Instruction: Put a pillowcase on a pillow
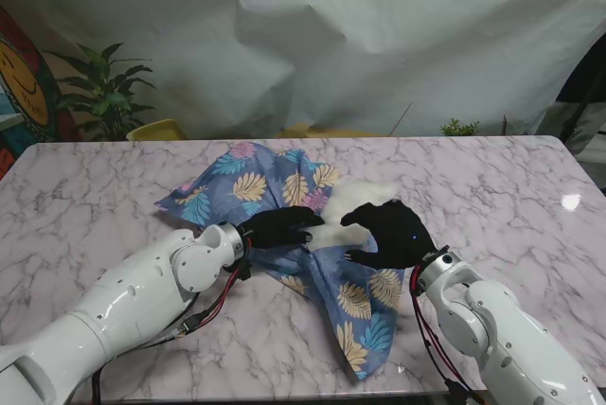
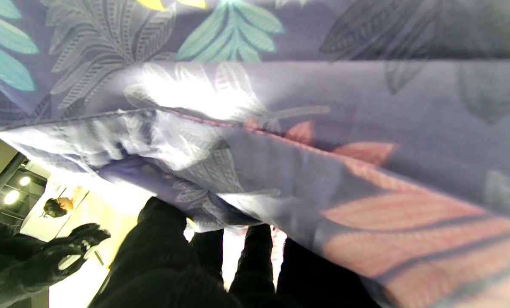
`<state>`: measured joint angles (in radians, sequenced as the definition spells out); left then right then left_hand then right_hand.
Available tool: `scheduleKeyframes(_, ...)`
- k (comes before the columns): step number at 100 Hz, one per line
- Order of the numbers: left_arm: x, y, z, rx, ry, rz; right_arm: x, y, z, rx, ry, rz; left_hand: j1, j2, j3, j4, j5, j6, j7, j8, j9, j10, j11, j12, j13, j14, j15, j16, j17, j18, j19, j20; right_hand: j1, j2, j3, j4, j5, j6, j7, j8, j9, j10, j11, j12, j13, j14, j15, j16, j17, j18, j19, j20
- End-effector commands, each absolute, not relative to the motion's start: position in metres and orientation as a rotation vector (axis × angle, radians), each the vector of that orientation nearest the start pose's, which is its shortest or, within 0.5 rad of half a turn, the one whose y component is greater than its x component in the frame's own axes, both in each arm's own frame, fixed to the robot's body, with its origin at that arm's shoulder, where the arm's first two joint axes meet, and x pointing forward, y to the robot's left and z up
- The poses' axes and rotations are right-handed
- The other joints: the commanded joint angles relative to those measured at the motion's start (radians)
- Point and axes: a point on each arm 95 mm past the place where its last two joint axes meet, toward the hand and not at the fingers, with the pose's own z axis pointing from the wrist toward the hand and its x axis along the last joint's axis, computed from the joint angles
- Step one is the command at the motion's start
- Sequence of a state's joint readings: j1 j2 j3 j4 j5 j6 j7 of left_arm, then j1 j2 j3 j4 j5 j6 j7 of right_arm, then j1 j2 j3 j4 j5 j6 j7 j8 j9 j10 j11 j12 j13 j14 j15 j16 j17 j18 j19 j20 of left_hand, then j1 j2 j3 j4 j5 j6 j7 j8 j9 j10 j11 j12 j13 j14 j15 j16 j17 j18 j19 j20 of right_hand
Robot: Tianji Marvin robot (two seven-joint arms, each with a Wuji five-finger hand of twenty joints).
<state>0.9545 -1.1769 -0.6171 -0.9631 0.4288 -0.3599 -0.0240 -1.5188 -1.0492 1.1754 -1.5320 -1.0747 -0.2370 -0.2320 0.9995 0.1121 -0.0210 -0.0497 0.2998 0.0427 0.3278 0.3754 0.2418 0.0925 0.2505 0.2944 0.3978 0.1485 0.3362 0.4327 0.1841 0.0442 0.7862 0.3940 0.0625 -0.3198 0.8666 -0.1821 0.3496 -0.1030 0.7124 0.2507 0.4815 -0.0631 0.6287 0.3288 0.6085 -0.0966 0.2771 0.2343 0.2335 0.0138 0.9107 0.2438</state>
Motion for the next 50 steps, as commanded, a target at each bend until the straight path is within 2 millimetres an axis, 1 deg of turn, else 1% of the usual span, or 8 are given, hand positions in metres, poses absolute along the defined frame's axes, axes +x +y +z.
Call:
scheduleKeyframes(1,0.485,-0.076,-0.385,-1.424,1.958,-1.730,0.403,0.010,-0.327,0.946,1.561,1.709,0.030,0.008,0.002,0.029,0.008,-0.013,-0.015,-0.005,0.006,0.006,0.002,0.011,0.033,0.050,0.055,0.023,0.081,0.111,0.217,0.099,-0.074,0.064,-0.057,0.016,-0.001,0.003,0.000,-0.004,0.018,0.012,-0.040,-0.012,0.017,-0.008,-0.022,-0.024,0.001,-0.061,-0.032,-0.019)
scheduleKeyframes(12,0.485,-0.077,-0.385,-1.429,1.957,-1.725,0.401,0.019,-0.337,1.048,1.545,1.792,0.032,0.007,0.002,0.030,0.006,-0.012,-0.018,-0.006,0.005,0.008,0.001,0.011,0.032,0.051,0.054,0.022,0.083,0.115,0.219,0.099,-0.126,0.152,-0.143,0.015,0.012,0.030,-0.019,-0.012,0.051,0.048,-0.081,-0.028,0.033,0.026,-0.031,-0.031,0.015,-0.065,-0.040,-0.022)
scheduleKeyframes(25,0.485,-0.078,-0.385,-1.435,1.960,-1.716,0.397,0.031,-0.348,1.159,1.534,1.865,0.029,0.007,0.001,0.030,0.002,-0.010,-0.022,-0.007,0.002,0.009,-0.001,0.010,0.031,0.051,0.052,0.020,0.083,0.115,0.219,0.099,-0.140,0.188,-0.164,0.019,0.025,0.057,-0.034,-0.020,0.078,0.082,-0.104,-0.036,0.053,0.059,-0.031,-0.032,0.035,-0.041,-0.032,-0.020)
scheduleKeyframes(37,0.485,-0.080,-0.385,-1.446,1.956,-1.718,0.398,0.041,-0.355,1.201,1.575,1.857,0.029,0.008,0.002,0.031,0.002,-0.008,-0.024,-0.008,0.004,0.010,-0.001,0.009,0.032,0.053,0.053,0.020,0.088,0.120,0.221,0.098,-0.132,0.235,-0.224,0.023,0.044,0.081,-0.050,-0.027,0.102,0.109,-0.111,-0.036,0.076,0.085,-0.022,-0.026,0.055,-0.016,-0.017,-0.016)
scheduleKeyframes(38,0.485,-0.080,-0.385,-1.447,1.956,-1.718,0.399,0.042,-0.355,1.202,1.580,1.852,0.030,0.008,0.003,0.031,0.003,-0.007,-0.024,-0.008,0.004,0.011,-0.001,0.009,0.032,0.053,0.053,0.020,0.088,0.121,0.221,0.098,-0.125,0.241,-0.241,0.026,0.047,0.084,-0.052,-0.027,0.103,0.110,-0.110,-0.035,0.081,0.086,-0.023,-0.025,0.059,-0.014,-0.013,-0.014)
scheduleKeyframes(43,0.485,-0.080,-0.385,-1.445,1.956,-1.717,0.401,0.044,-0.358,1.226,1.591,1.835,0.031,0.007,0.003,0.031,0.004,-0.006,-0.024,-0.007,0.004,0.011,-0.001,0.009,0.033,0.054,0.054,0.020,0.091,0.118,0.221,0.098,-0.117,0.256,-0.263,0.029,0.051,0.096,-0.053,-0.028,0.115,0.121,-0.103,-0.031,0.110,0.096,-0.014,-0.021,0.086,-0.003,0.001,-0.010)
scheduleKeyframes(45,0.485,-0.080,-0.385,-1.445,1.956,-1.716,0.402,0.044,-0.358,1.245,1.599,1.831,0.031,0.008,0.003,0.031,0.003,-0.007,-0.025,-0.007,0.004,0.010,-0.001,0.009,0.033,0.054,0.054,0.020,0.091,0.117,0.221,0.098,-0.103,0.262,-0.284,0.030,0.049,0.101,-0.057,-0.029,0.115,0.126,-0.093,-0.026,0.129,0.101,-0.006,-0.012,0.101,0.005,0.014,-0.005)
scheduleKeyframes(50,0.485,-0.080,-0.384,-1.445,1.956,-1.713,0.404,0.045,-0.361,1.298,1.616,1.821,0.031,0.009,0.003,0.031,0.002,-0.005,-0.026,-0.008,0.003,0.011,-0.002,0.008,0.033,0.054,0.054,0.020,0.093,0.121,0.222,0.098,-0.080,0.268,-0.300,0.034,0.056,0.114,-0.052,-0.027,0.126,0.135,-0.065,-0.013,0.183,0.110,0.011,0.003,0.144,0.028,0.044,0.004)
